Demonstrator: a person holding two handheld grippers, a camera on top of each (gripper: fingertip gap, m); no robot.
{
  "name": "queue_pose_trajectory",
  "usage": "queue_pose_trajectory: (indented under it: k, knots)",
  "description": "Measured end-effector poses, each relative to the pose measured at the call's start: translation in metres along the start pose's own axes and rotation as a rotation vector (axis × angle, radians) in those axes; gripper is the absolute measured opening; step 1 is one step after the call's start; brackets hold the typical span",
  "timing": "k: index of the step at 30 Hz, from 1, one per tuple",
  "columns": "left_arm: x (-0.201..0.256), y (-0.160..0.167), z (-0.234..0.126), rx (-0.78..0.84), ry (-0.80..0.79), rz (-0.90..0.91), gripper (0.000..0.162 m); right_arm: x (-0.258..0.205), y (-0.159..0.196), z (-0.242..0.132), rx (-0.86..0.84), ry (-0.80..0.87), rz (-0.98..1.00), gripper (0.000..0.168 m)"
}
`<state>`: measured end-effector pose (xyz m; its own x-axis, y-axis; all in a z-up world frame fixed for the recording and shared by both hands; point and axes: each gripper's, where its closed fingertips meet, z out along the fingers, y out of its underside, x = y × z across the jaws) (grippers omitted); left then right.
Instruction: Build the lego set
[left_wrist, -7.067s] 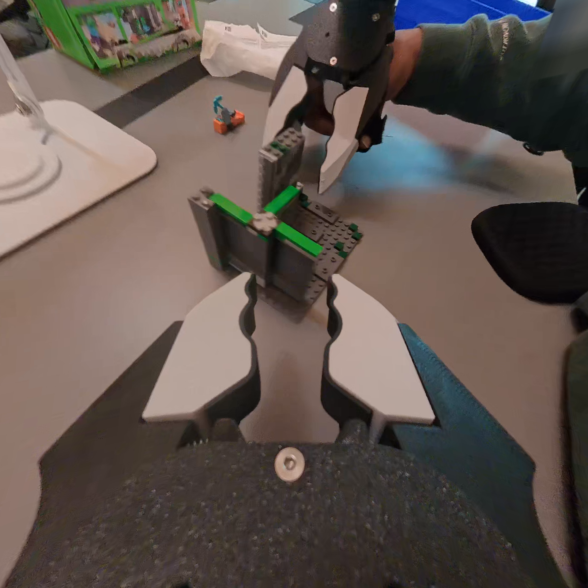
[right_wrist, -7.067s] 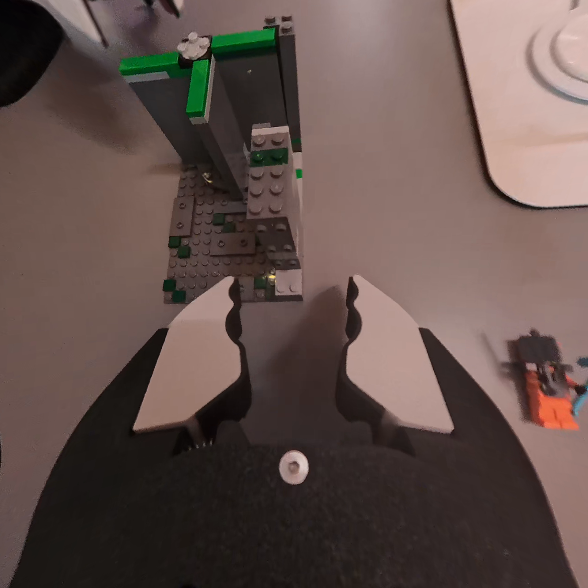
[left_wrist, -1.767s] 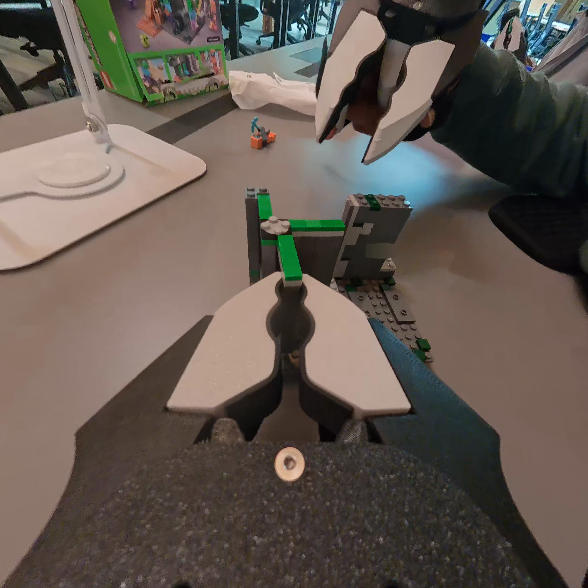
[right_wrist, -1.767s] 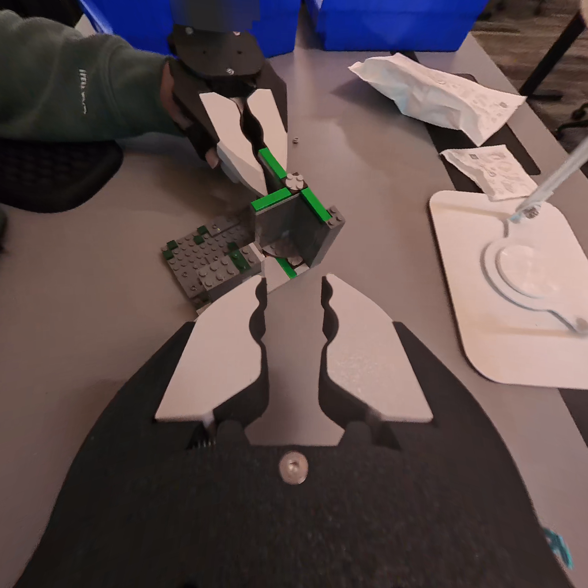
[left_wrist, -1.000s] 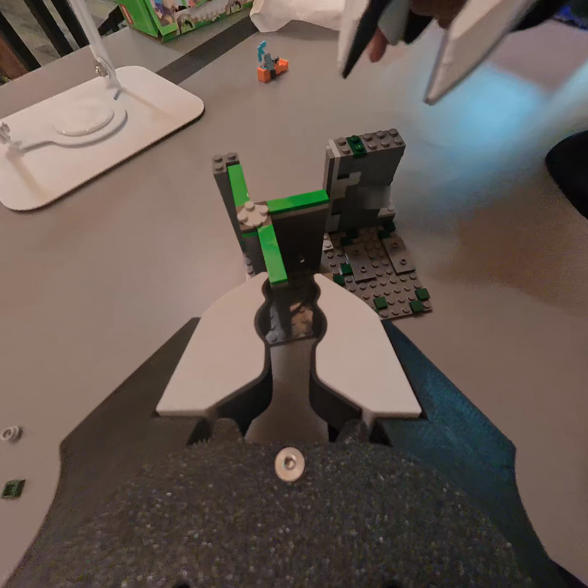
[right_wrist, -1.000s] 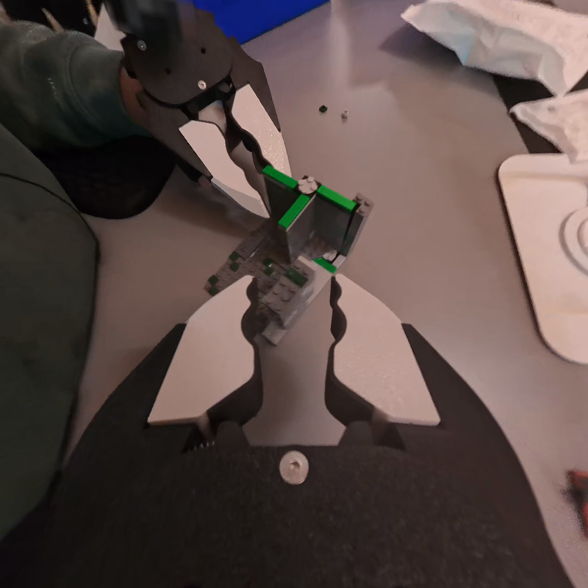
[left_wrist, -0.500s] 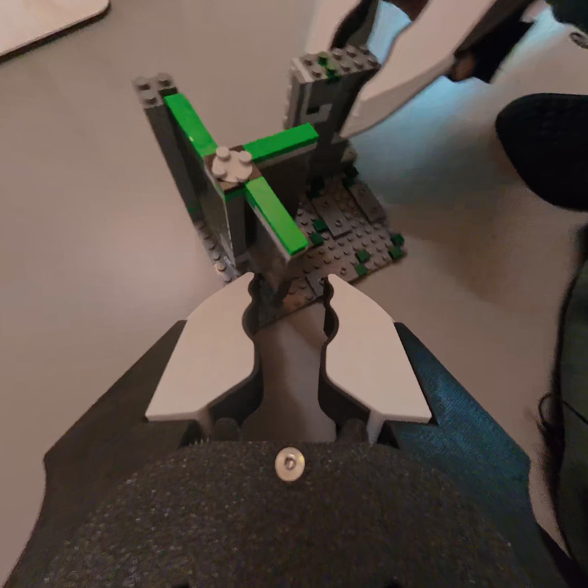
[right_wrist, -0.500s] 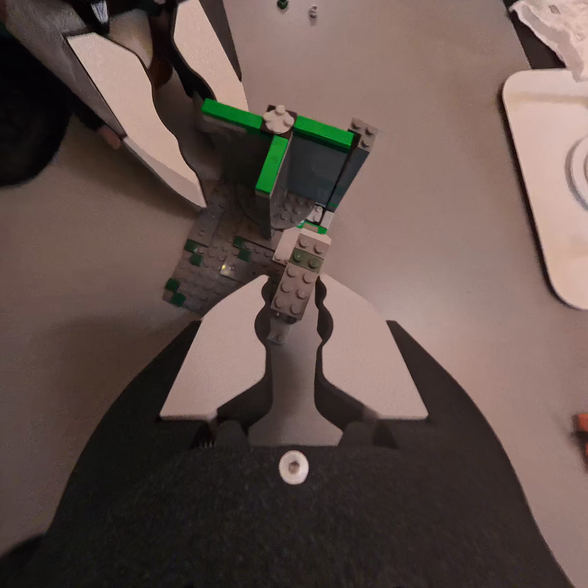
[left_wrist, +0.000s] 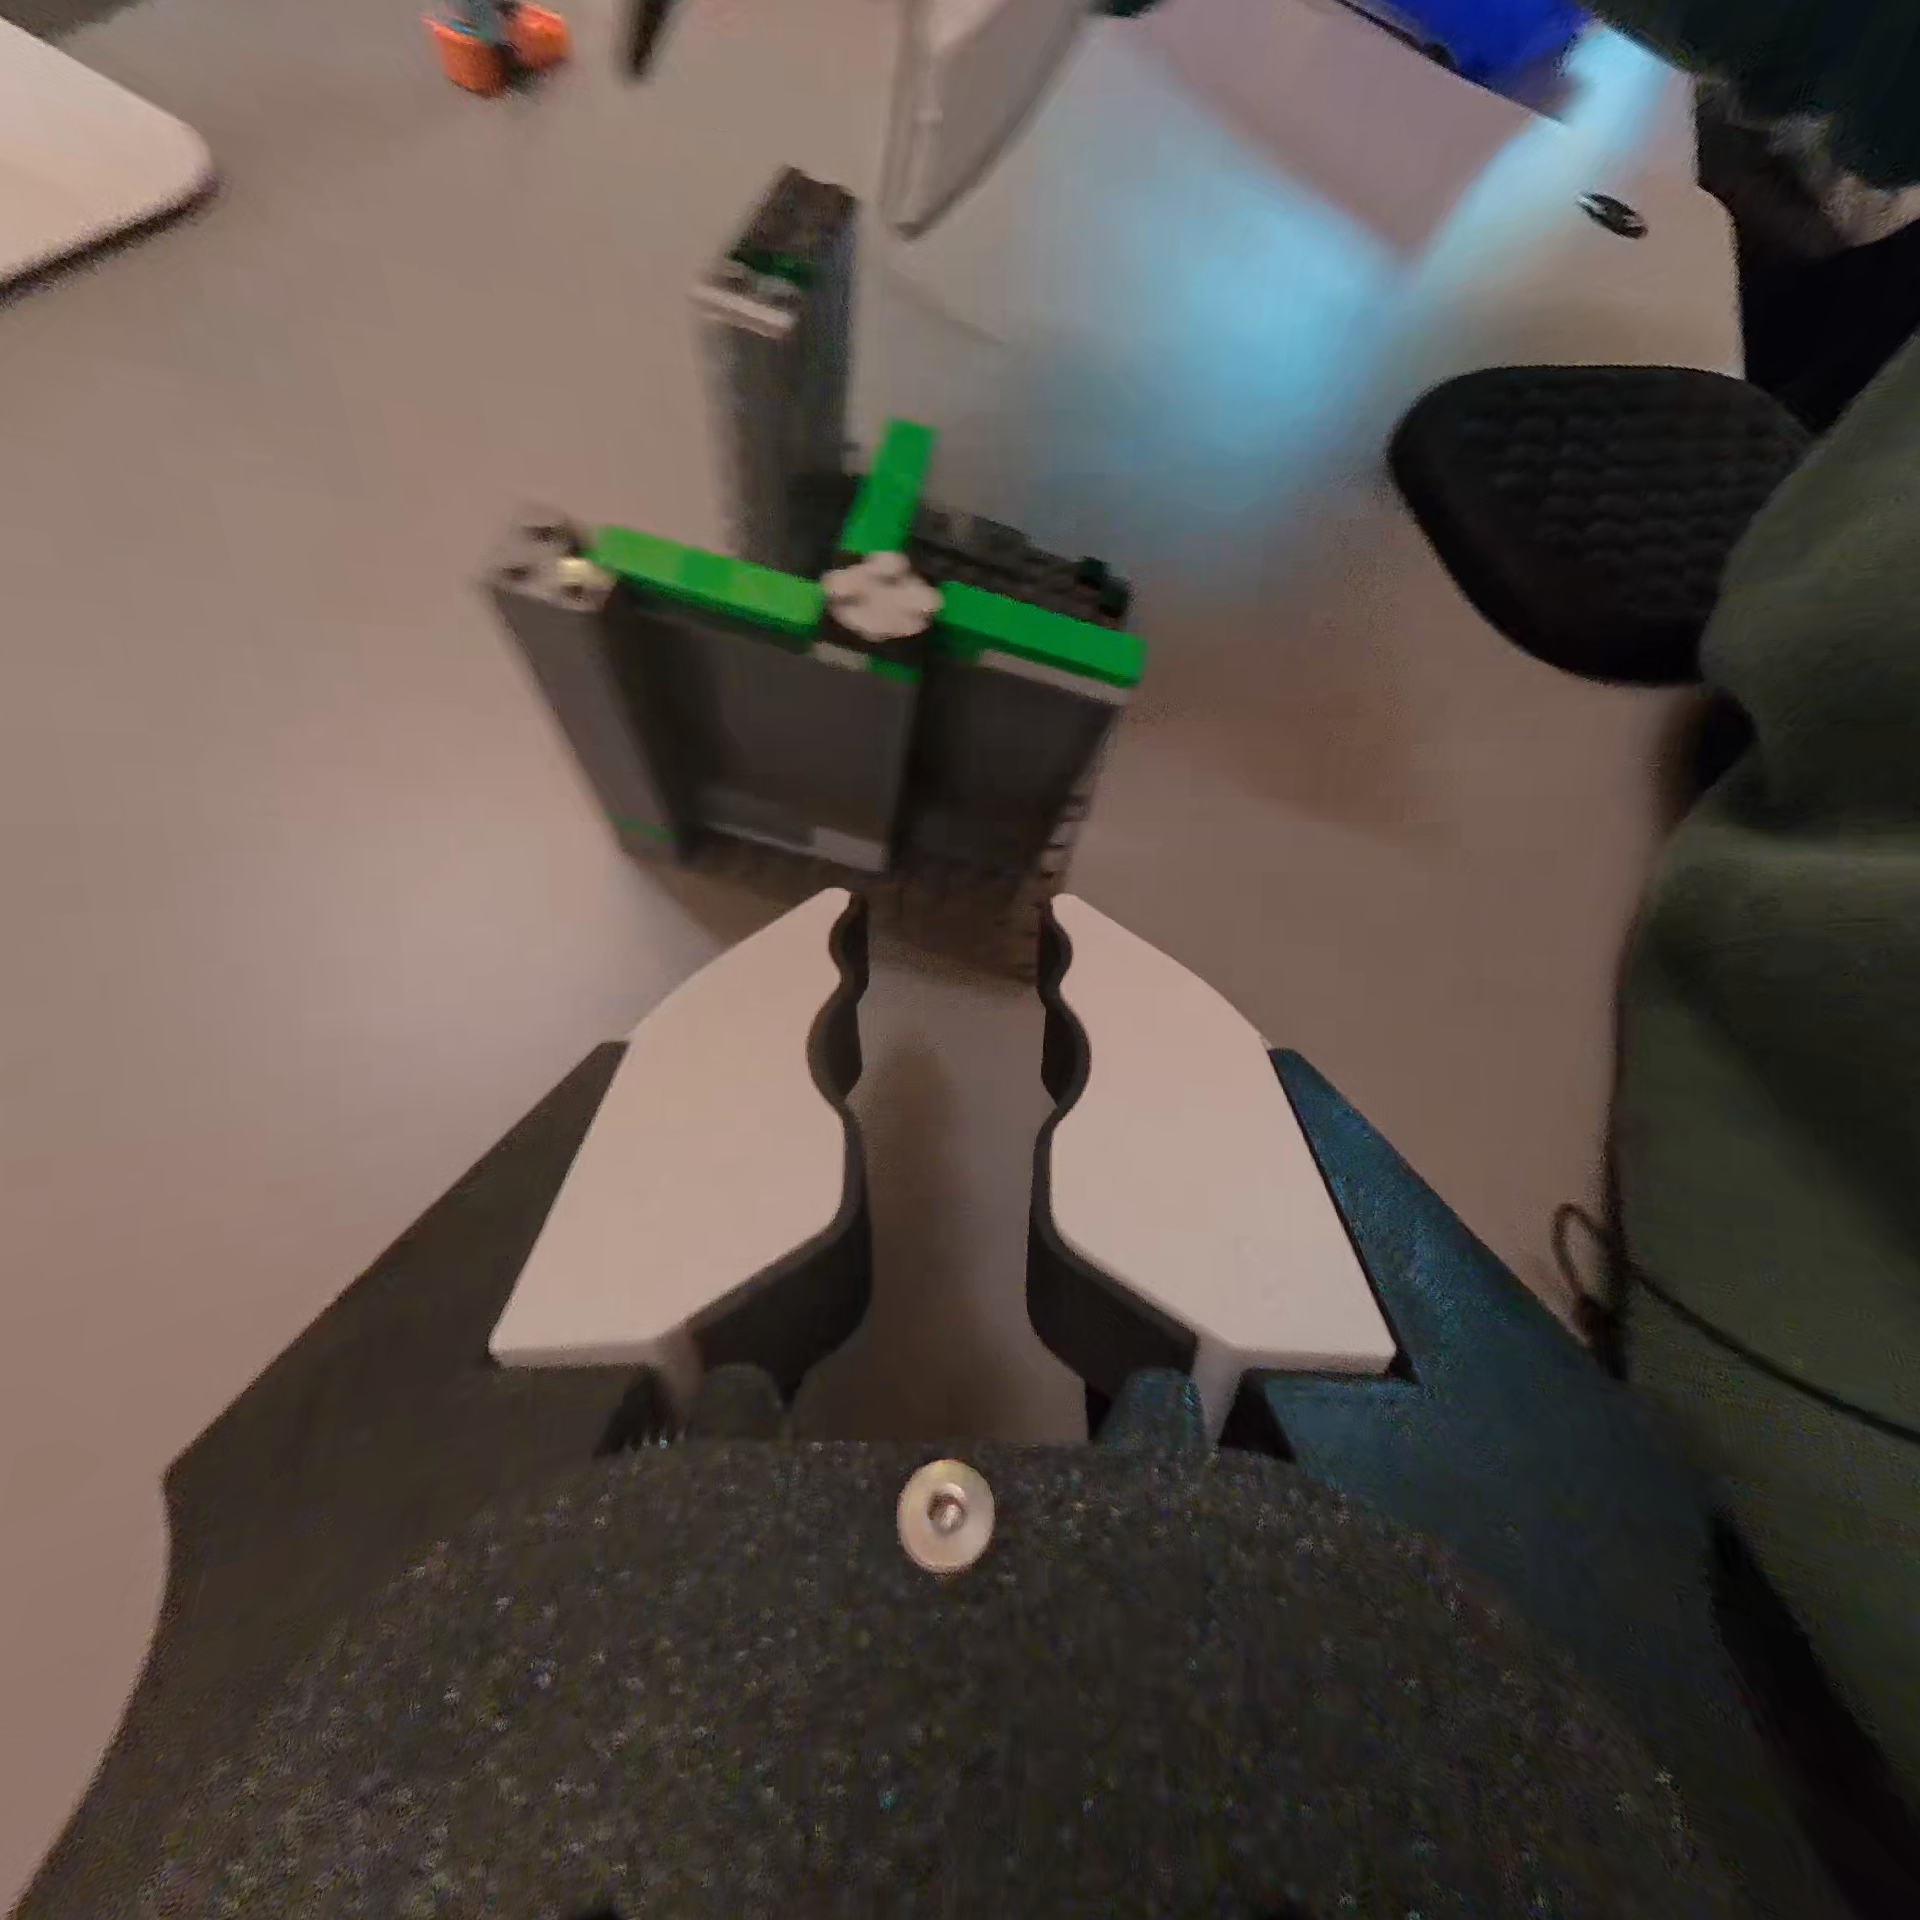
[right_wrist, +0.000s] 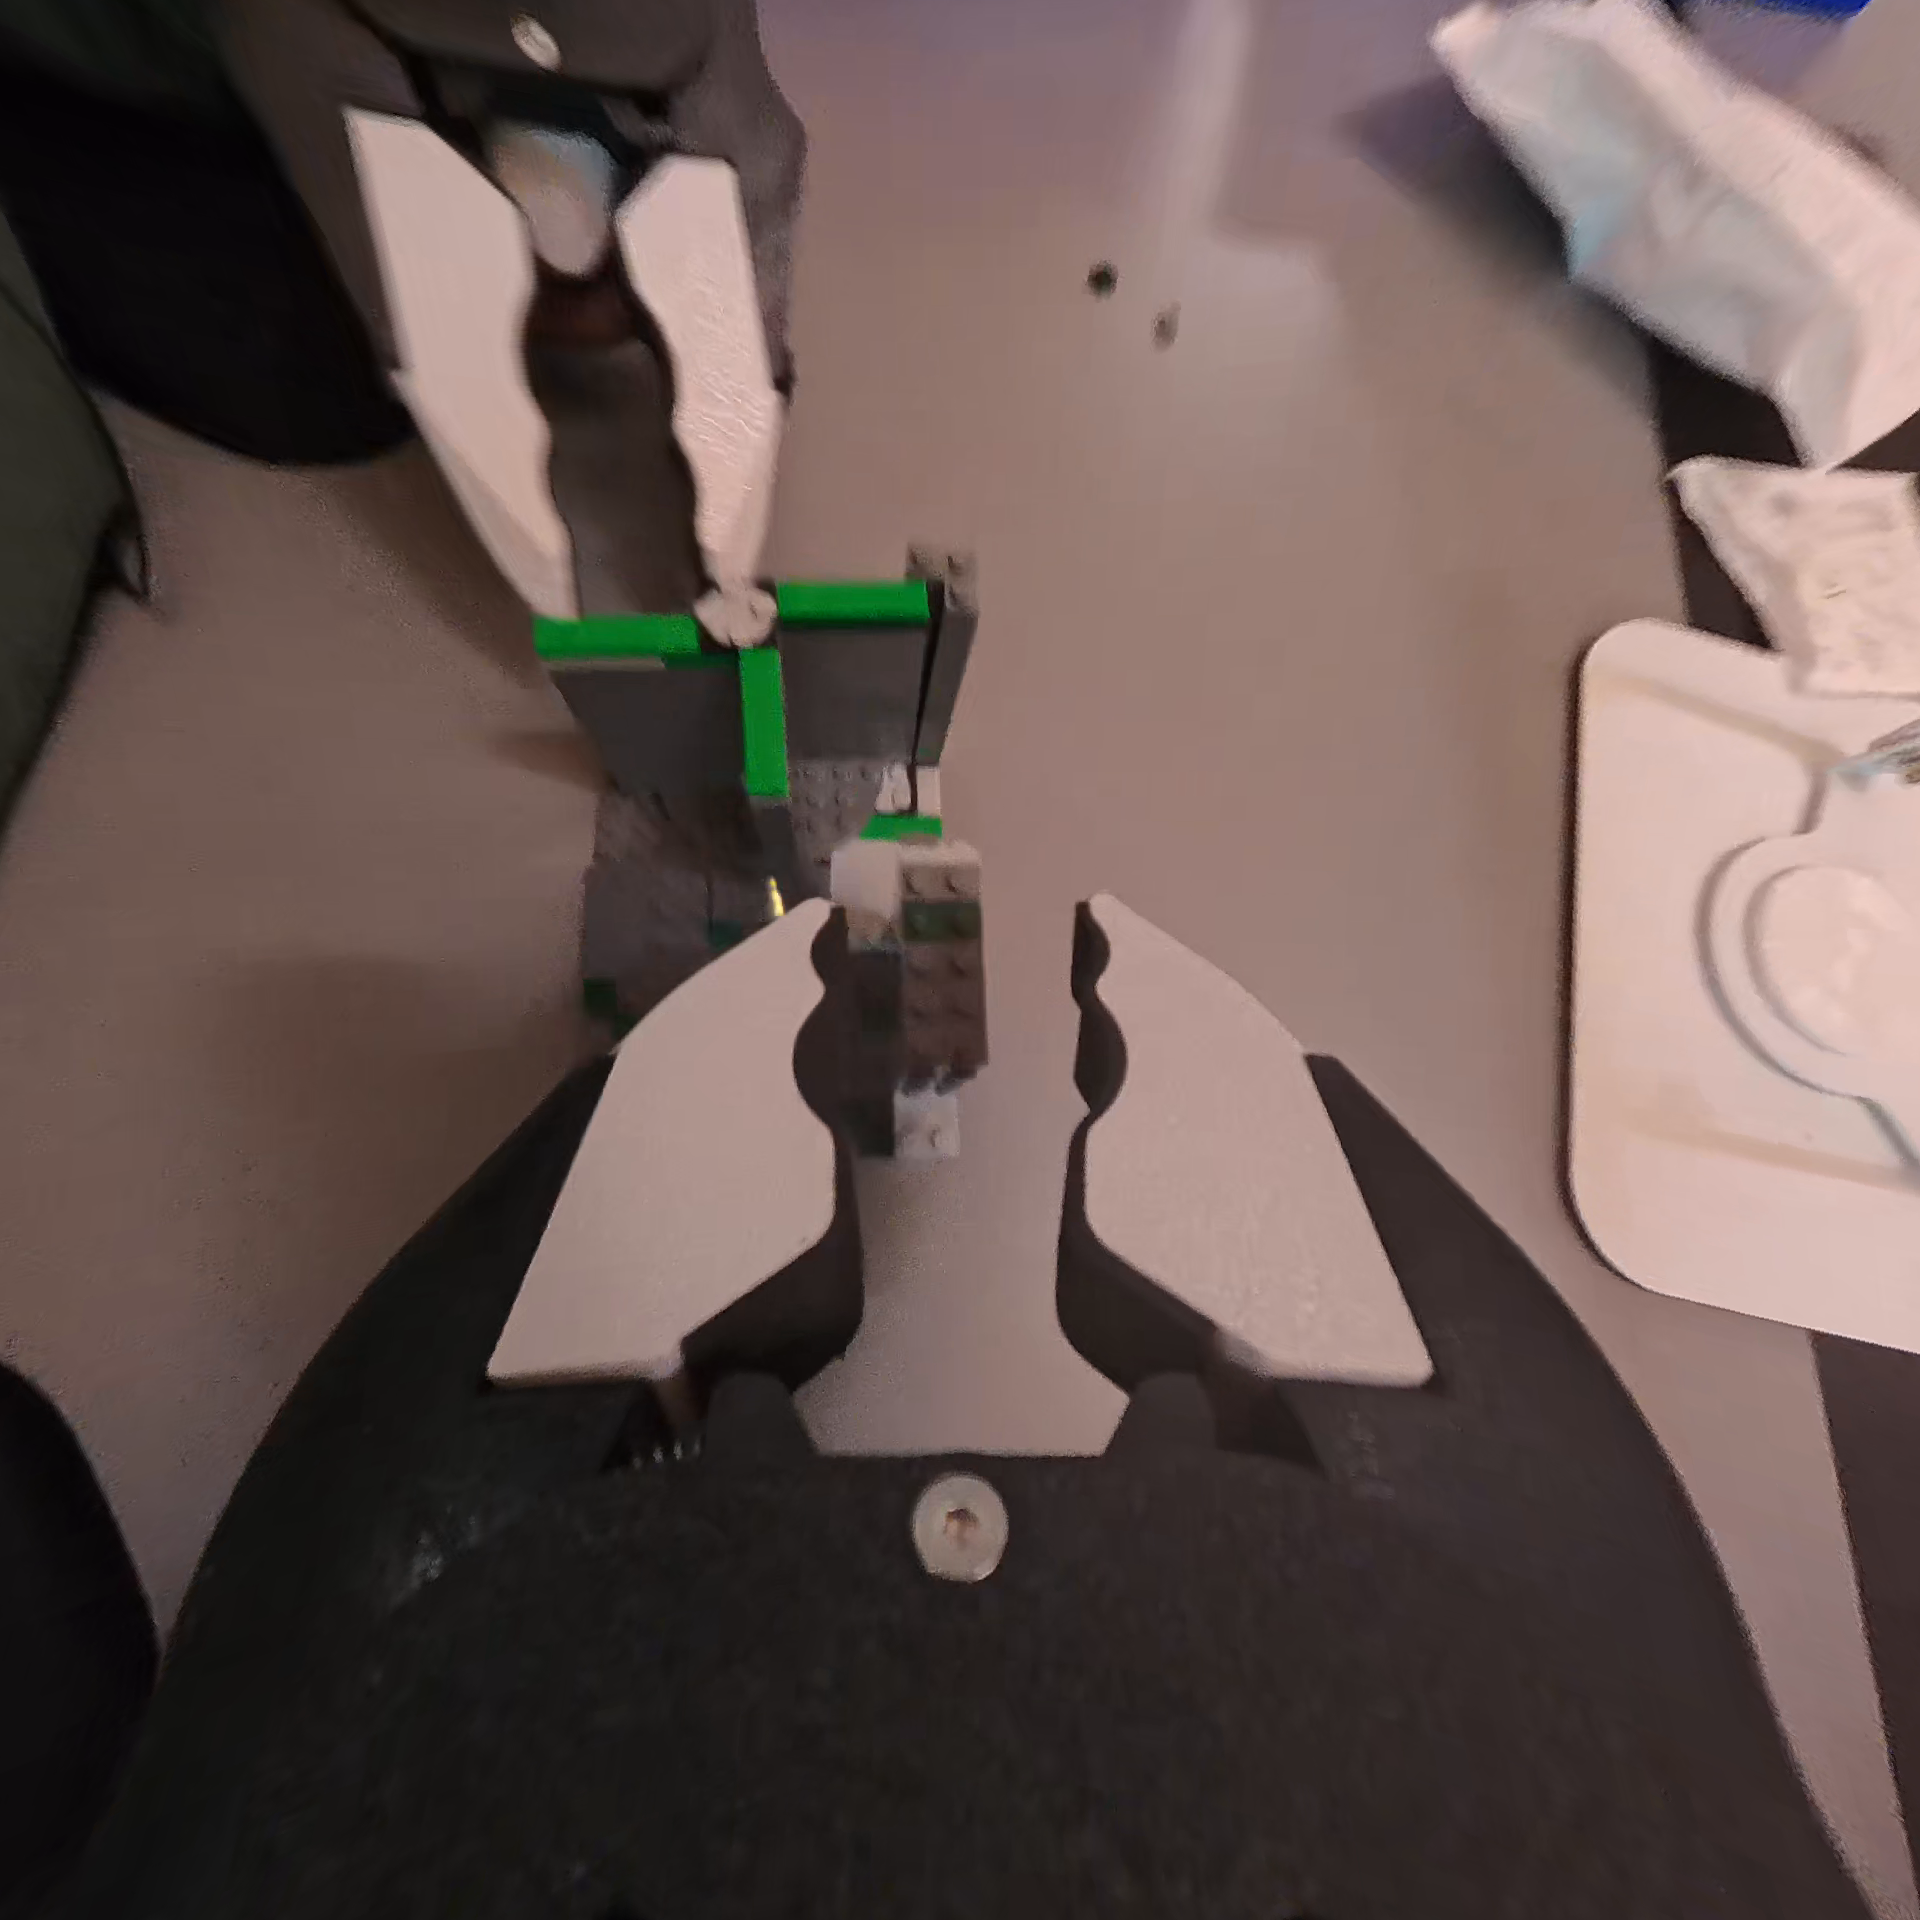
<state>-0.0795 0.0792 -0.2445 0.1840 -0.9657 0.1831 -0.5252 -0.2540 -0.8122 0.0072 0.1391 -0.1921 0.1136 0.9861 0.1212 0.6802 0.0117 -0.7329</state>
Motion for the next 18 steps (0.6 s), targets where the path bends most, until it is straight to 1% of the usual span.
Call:
queue_pose_trajectory:
  k: [1, 3, 5, 7, 11, 14, 15, 16, 17, 18]
  knots:
    - [-0.010, 0.000, -0.004, 0.002, -0.023, 0.004, 0.031, -0.005, -0.008, -0.002, 0.018, 0.021, -0.009, 0.041]
    - [-0.030, -0.003, -0.009, 0.003, -0.053, 0.036, 0.032, -0.020, -0.020, 0.002, 0.009, 0.022, -0.039, 0.040]
    - [-0.048, -0.005, -0.008, -0.017, -0.074, 0.103, 0.036, -0.031, -0.027, 0.013, -0.057, -0.003, -0.088, 0.040]
    - [-0.058, -0.011, -0.003, -0.012, -0.069, 0.193, 0.037, -0.035, -0.028, 0.026, -0.162, -0.036, -0.129, 0.036]
    - [-0.057, -0.016, 0.012, -0.023, 0.031, 0.333, 0.039, -0.041, -0.020, 0.047, -0.398, -0.135, -0.195, 0.034]
    - [-0.051, -0.016, 0.021, -0.008, 0.108, 0.346, 0.038, -0.041, -0.009, 0.055, -0.541, -0.179, -0.214, 0.029]
    - [-0.051, -0.017, 0.023, 0.002, 0.112, 0.350, 0.038, -0.040, -0.008, 0.058, -0.559, -0.185, -0.218, 0.026]
    - [-0.052, -0.017, 0.024, 0.001, 0.112, 0.350, 0.035, -0.041, -0.009, 0.060, -0.565, -0.192, -0.216, 0.017]
    - [-0.054, -0.017, 0.026, 0.000, 0.105, 0.347, 0.032, -0.043, -0.010, 0.062, -0.564, -0.213, -0.203, 0.012]
    - [-0.056, -0.016, 0.026, -0.005, 0.095, 0.347, 0.030, -0.044, -0.011, 0.063, -0.560, -0.218, -0.198, 0.012]
